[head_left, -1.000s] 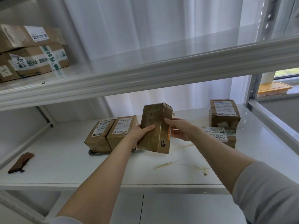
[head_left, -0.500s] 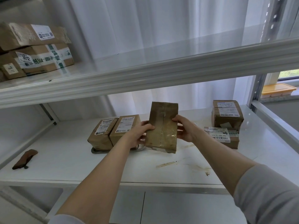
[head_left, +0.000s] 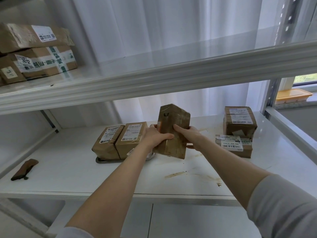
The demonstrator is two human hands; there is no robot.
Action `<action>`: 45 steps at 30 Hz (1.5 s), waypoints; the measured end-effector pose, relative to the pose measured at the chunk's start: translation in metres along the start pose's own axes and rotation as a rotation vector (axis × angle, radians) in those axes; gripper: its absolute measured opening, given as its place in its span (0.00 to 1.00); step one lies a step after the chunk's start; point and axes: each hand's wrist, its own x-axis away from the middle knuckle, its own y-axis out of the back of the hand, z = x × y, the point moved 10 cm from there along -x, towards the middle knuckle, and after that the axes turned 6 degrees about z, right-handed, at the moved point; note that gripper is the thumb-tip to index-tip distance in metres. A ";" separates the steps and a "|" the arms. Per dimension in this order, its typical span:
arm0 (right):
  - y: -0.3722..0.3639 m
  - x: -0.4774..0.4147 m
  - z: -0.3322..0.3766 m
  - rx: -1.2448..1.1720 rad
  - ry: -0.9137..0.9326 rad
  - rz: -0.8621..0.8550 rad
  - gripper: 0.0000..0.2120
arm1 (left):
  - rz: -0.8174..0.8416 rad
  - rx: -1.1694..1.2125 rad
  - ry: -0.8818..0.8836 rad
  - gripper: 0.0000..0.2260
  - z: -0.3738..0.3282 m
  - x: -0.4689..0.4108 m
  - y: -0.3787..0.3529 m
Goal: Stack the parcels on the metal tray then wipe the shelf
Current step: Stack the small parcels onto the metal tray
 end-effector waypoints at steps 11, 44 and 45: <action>-0.005 0.002 -0.004 -0.063 -0.052 0.085 0.29 | 0.069 0.085 -0.048 0.32 -0.008 -0.001 -0.004; -0.010 -0.002 0.003 -0.427 0.010 0.185 0.18 | 0.168 0.315 0.096 0.38 0.008 0.003 -0.011; -0.009 -0.003 0.005 -0.434 0.020 0.166 0.19 | 0.139 0.319 0.083 0.37 0.006 0.002 -0.008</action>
